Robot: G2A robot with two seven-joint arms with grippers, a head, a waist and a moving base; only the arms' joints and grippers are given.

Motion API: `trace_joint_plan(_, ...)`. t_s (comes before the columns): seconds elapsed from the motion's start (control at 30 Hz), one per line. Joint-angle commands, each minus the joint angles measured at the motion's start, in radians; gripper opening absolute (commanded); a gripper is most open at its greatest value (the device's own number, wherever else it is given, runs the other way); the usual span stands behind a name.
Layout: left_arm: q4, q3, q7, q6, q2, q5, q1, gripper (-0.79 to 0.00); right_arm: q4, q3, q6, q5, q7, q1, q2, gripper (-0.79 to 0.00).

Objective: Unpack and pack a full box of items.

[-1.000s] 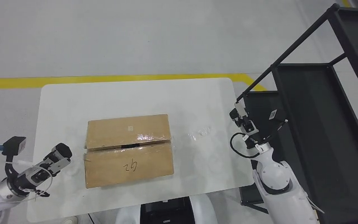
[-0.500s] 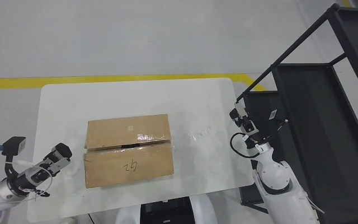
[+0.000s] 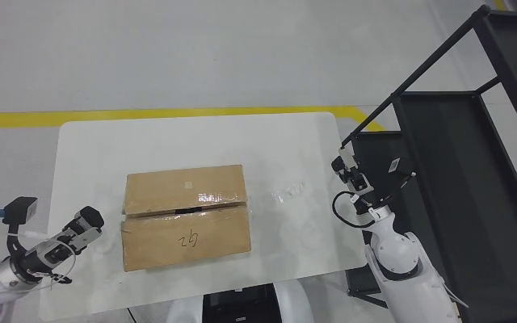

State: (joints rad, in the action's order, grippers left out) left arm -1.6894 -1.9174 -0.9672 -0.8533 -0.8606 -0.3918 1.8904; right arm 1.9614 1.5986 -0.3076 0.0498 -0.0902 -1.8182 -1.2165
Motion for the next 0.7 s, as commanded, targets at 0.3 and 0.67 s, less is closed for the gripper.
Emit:
trace_joint_plan(0.3, 0.0, 0.0, 0.0, 0.0, 0.0, 0.0, 0.0, 0.0, 0.0, 0.0, 0.0, 0.0, 0.0, 0.0, 0.0, 0.0)
trace_joint_plan(0.67, -0.093, 0.03, 0.079, 0.104, -0.007, 0.076, 0.0, 0.0, 0.0, 0.0, 0.0, 0.0, 0.0, 0.0, 0.0, 0.0)
